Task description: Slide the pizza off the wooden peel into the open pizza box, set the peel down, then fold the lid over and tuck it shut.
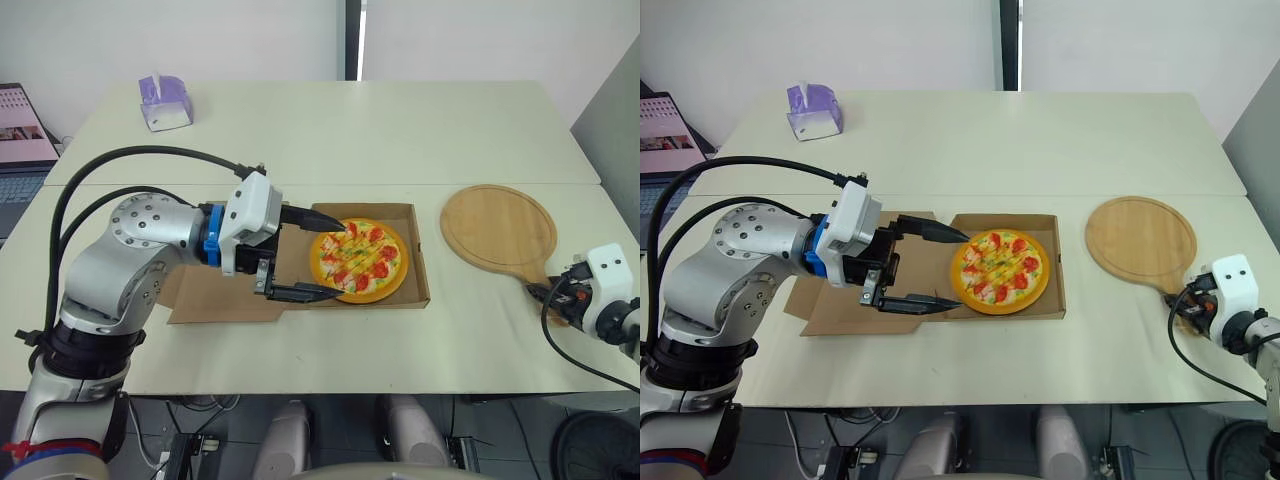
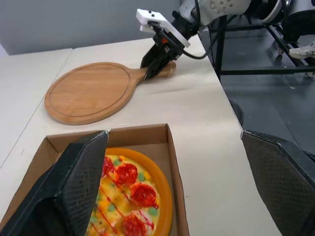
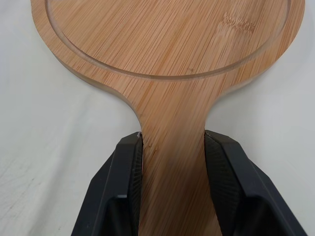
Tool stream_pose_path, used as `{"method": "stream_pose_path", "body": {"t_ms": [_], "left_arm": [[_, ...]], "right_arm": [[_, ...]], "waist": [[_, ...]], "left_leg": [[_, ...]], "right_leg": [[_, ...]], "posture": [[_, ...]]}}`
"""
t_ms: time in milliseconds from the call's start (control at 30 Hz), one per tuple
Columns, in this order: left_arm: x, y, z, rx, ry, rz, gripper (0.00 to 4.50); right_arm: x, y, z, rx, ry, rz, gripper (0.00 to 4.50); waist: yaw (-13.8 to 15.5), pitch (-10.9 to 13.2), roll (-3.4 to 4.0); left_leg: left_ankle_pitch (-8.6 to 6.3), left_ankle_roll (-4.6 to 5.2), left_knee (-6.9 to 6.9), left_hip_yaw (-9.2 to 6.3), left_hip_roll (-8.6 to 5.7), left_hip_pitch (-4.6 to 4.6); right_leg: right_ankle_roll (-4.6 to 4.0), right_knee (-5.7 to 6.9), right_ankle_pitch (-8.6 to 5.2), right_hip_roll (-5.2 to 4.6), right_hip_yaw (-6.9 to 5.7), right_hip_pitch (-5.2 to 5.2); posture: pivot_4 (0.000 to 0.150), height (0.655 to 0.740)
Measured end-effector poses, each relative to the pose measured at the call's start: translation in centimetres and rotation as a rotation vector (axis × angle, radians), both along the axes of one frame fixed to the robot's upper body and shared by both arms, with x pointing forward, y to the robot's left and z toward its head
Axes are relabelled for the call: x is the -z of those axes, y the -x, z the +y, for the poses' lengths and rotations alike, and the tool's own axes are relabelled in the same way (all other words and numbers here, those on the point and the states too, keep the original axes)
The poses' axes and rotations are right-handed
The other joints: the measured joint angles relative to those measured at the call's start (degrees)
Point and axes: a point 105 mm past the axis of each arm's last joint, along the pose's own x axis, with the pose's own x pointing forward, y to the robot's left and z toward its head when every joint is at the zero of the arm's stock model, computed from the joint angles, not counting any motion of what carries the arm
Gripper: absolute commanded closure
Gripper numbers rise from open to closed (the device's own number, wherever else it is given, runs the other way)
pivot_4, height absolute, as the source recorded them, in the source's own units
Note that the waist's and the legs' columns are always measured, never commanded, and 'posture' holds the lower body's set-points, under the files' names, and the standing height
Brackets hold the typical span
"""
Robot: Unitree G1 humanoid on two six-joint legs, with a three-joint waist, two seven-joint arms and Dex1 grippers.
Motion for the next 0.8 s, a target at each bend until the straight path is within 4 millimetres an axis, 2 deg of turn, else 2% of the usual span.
{"method": "stream_pose_path", "body": {"t_ms": [67,267,333,367,500,567,667,800], "left_arm": [[0.1,0.0,-0.1,0.005,-0.004,0.002,0.0],[0.2,0.0,0.0,0.002,-0.008,-0.002,0.0],[0.4,0.0,0.3,-0.01,-0.006,-0.004,0.0],[0.5,0.0,0.4,-0.018,-0.005,-0.003,0.0],[1.3,-0.3,1.4,-0.081,-0.018,0.008,0.0],[1.5,-0.5,2.1,-0.134,-0.01,0.011,0.0],[2.0,-0.5,4.1,-0.261,0.0,0.02,0.0],[3.0,0.1,6.2,-0.426,0.026,0.059,0.0]], "right_arm": [[0.3,0.1,0.2,0.016,-0.018,0.009,2.97],[0.7,1.0,-0.3,0.025,-0.014,0.064,0.94],[0.2,1.1,-0.4,-0.005,-0.021,0.077,0.27],[-0.3,1.0,-0.6,-0.02,-0.009,0.078,0.07],[-3.6,0.0,-2.0,-0.074,0.068,0.02,0.07],[-5.3,-0.9,-1.4,-0.156,0.114,-0.037,0.07],[-7.3,-2.7,0.9,-0.326,0.168,-0.149,0.07],[-8.7,-4.3,4.4,-0.54,0.213,-0.239,0.07]], "waist": [[0.0,0.0,-0.01],[0.17,-0.02,-0.04],[0.17,-0.02,-0.04],[0.07,-0.02,-0.03],[-0.2,-0.01,-0.05],[-0.34,-0.01,-0.06],[-0.91,0.0,-0.09],[-0.97,0.01,-0.12]], "left_leg": [[0.0,0.0,0.0,0.04,0.02,0.03],[0.0,0.01,0.01,0.1,0.0,0.05],[-0.01,0.01,0.0,0.2,-0.01,0.1],[-0.01,0.01,-0.01,0.28,0.0,0.17],[-0.02,0.03,-0.08,0.46,0.05,0.44],[-0.02,0.03,-0.08,0.47,0.09,0.47],[-0.02,0.04,-0.08,0.51,0.15,0.49],[-0.03,0.04,-0.06,0.49,0.13,0.47]], "right_leg": [[0.01,0.0,0.0,0.01,0.04,0.01],[0.08,-0.07,0.04,0.01,0.1,0.05],[0.1,-0.07,0.05,0.01,0.19,0.06],[0.11,-0.07,0.06,0.01,0.25,0.08],[0.12,-0.08,0.04,0.04,0.39,0.23],[0.13,-0.09,0.04,0.08,0.41,0.23],[0.13,-0.1,0.04,0.11,0.45,0.23],[0.12,-0.11,0.05,0.05,0.44,0.23]], "posture": [[0.15,0.74],[0.15,0.74],[0.15,0.74],[0.15,0.74],[0.15,0.74],[0.15,0.74],[0.15,0.74],[0.15,0.74]]}}
